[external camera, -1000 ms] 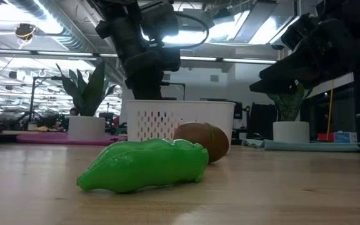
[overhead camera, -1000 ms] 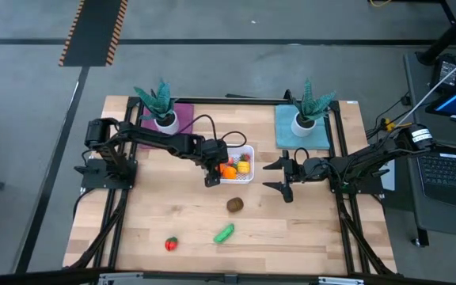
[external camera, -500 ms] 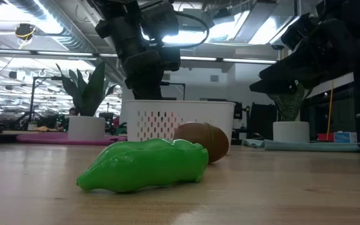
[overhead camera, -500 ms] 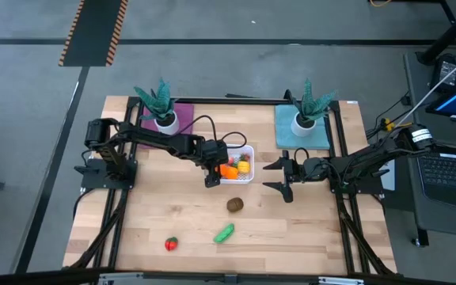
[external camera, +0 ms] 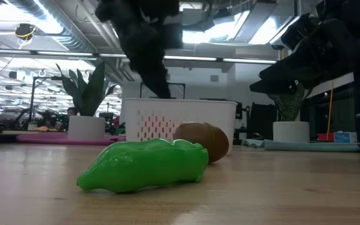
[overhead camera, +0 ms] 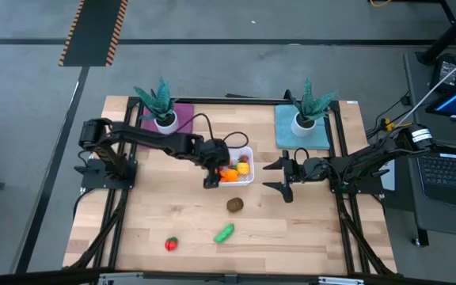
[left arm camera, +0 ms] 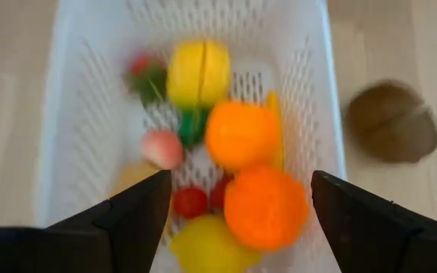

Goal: Pick and placing Produce into tupperware
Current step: Put the brown kiwi into the white bin

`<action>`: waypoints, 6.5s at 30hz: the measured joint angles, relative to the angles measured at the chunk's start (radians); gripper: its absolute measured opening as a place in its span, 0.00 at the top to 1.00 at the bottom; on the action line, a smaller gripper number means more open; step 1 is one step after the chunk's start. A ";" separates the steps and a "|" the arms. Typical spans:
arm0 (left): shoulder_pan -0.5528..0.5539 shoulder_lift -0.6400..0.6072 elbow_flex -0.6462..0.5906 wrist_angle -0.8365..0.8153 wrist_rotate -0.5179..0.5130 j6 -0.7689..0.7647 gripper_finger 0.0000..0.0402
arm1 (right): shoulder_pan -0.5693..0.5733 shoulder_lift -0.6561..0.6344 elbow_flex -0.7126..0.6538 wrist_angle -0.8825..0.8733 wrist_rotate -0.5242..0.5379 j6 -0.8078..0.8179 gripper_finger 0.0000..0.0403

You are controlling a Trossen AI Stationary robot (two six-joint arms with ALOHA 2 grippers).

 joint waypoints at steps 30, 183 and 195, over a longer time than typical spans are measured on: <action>-0.520 -0.521 -0.708 0.810 -0.487 -0.149 0.23 | 0.004 0.013 0.000 -0.059 -0.033 0.024 0.27; -0.690 -0.522 -0.874 1.001 -0.649 -0.179 0.23 | 0.140 0.664 1.050 -1.076 -0.074 -0.133 0.39; -0.690 -0.522 -0.874 1.003 -0.649 -0.198 0.23 | 0.131 0.426 0.907 -1.056 -0.008 -0.127 0.39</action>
